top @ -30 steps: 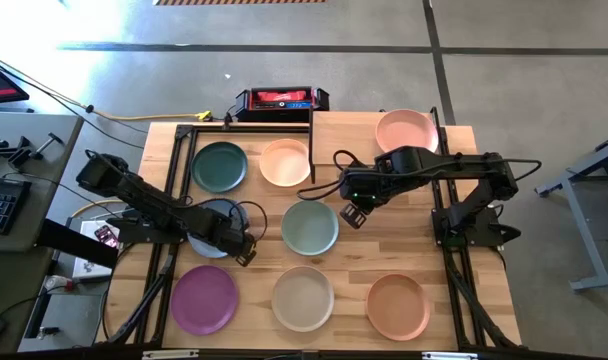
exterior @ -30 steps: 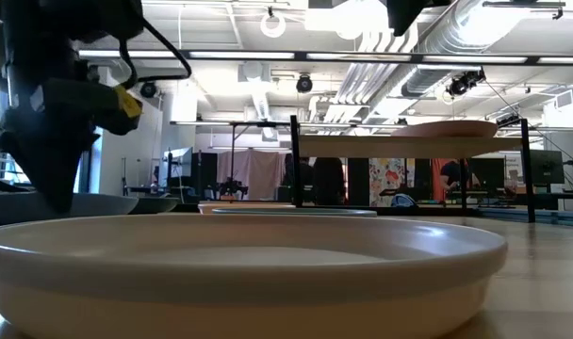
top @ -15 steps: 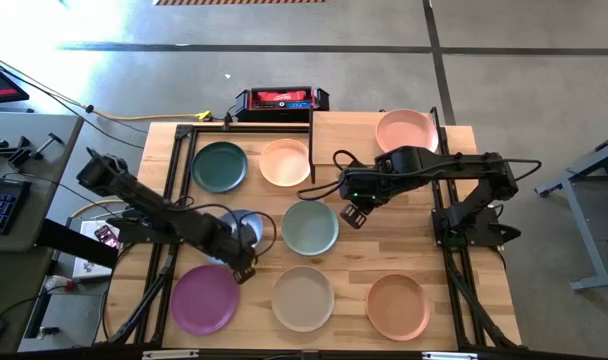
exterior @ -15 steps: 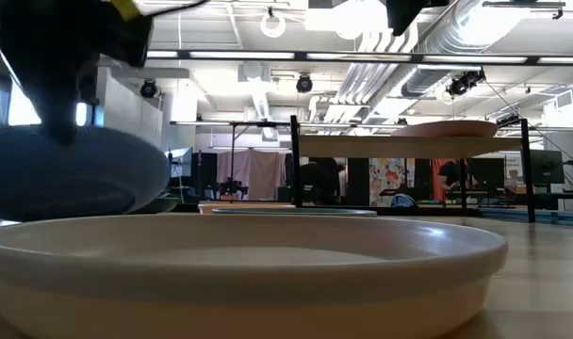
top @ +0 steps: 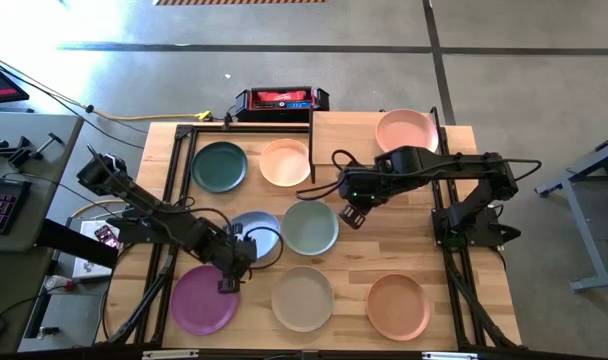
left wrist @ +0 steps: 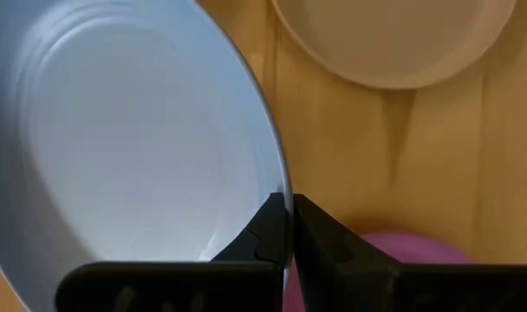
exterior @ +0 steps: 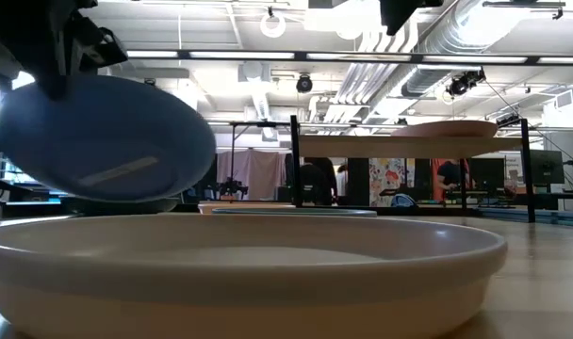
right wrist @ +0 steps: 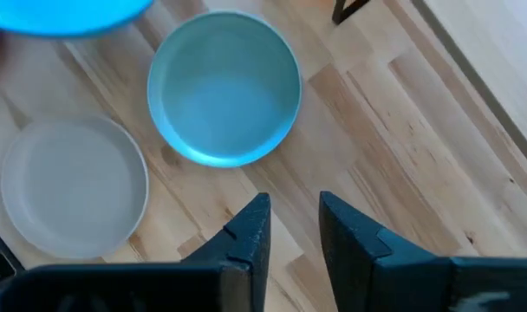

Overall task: Place and stack plates onto a shelf
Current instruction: Stack the blue plate on top of the pink plate on the shelf

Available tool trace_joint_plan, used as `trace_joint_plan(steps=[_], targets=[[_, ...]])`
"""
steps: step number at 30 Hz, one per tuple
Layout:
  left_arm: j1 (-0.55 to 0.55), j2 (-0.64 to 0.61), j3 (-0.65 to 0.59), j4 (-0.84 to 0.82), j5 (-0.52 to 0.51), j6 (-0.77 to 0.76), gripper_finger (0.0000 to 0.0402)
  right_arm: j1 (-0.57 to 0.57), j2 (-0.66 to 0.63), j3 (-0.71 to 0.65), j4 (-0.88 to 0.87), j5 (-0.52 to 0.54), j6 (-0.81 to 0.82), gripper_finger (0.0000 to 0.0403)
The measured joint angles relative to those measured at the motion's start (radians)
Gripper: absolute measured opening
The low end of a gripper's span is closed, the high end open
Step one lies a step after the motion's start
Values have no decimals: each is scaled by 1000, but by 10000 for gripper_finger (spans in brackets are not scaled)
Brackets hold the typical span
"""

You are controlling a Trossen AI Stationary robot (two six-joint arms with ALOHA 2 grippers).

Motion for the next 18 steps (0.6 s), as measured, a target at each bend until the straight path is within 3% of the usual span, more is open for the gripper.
trace_joint_plan(steps=[9,18], targets=[[0,0,0,-24,-6,348,1,-8,0,0,38,22,129,151],[0,0,0,-23,-137,713,1,-16,0,0,115,22,253,161]])
